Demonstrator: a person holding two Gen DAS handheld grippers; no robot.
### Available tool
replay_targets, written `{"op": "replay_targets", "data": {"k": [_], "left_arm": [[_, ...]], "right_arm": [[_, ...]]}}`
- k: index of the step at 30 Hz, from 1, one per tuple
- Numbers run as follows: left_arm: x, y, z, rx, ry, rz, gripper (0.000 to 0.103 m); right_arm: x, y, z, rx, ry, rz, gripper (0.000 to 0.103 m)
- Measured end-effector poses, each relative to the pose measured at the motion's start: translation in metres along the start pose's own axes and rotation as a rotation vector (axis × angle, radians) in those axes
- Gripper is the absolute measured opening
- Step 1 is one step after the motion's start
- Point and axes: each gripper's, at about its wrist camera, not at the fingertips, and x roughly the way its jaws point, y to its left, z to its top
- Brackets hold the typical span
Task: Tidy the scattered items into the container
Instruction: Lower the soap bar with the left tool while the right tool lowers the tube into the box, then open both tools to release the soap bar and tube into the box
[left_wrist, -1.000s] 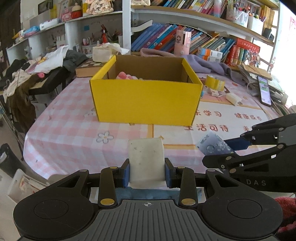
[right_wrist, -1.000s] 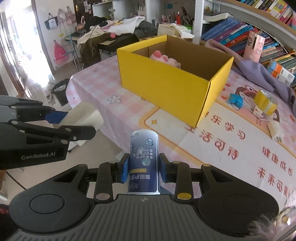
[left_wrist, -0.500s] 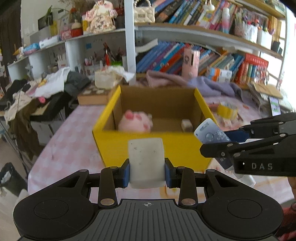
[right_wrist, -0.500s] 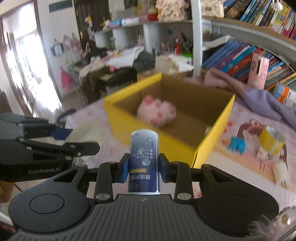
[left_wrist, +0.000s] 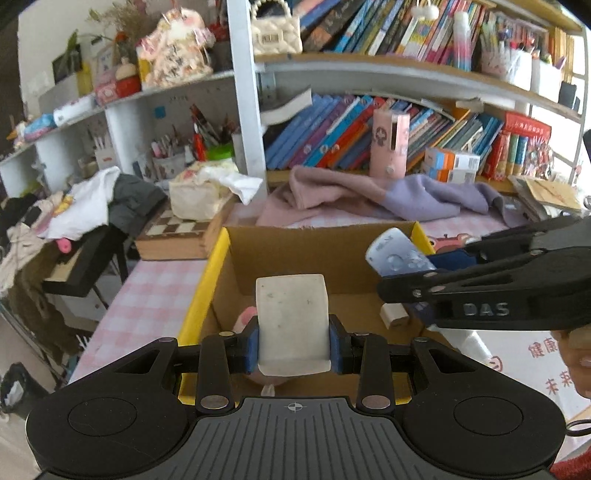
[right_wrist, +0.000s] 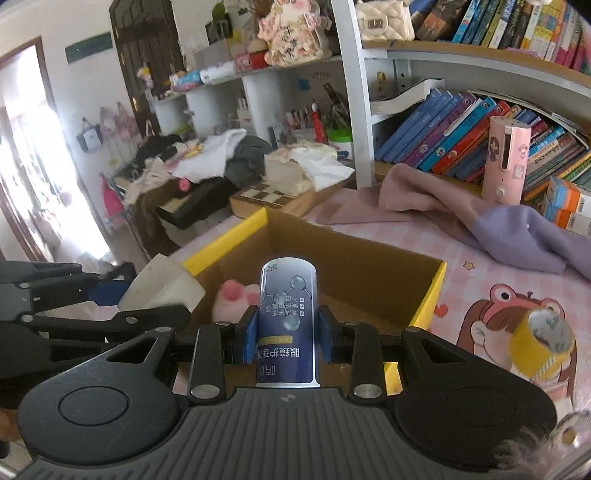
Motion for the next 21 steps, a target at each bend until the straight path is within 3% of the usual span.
{"op": "replay_targets", "data": {"k": [5,12,16,21], "left_arm": [[0.036,-0.011,0.006,0.045,0.065,-0.029,0.034],[0.083,-0.028,0.001,0.097,0.209,-0.096,0.034],[0.096,-0.032,-0.003,0.071,0.245,-0.117,0.035],[0.1,-0.034,-0.005,0.067,0.255,-0.111,0.039]], "right_arm": [[0.045,-0.014,0.011,-0.085,0.064,-0.047,0.031],[0.114,-0.026,0.03,-0.25,0.258,-0.06,0.031],[0.142,-0.028,0.034,-0.316,0.358,-0.051,0.031],[0.155,-0.027,0.031,-0.339,0.383,-0.045,0.031]]}}
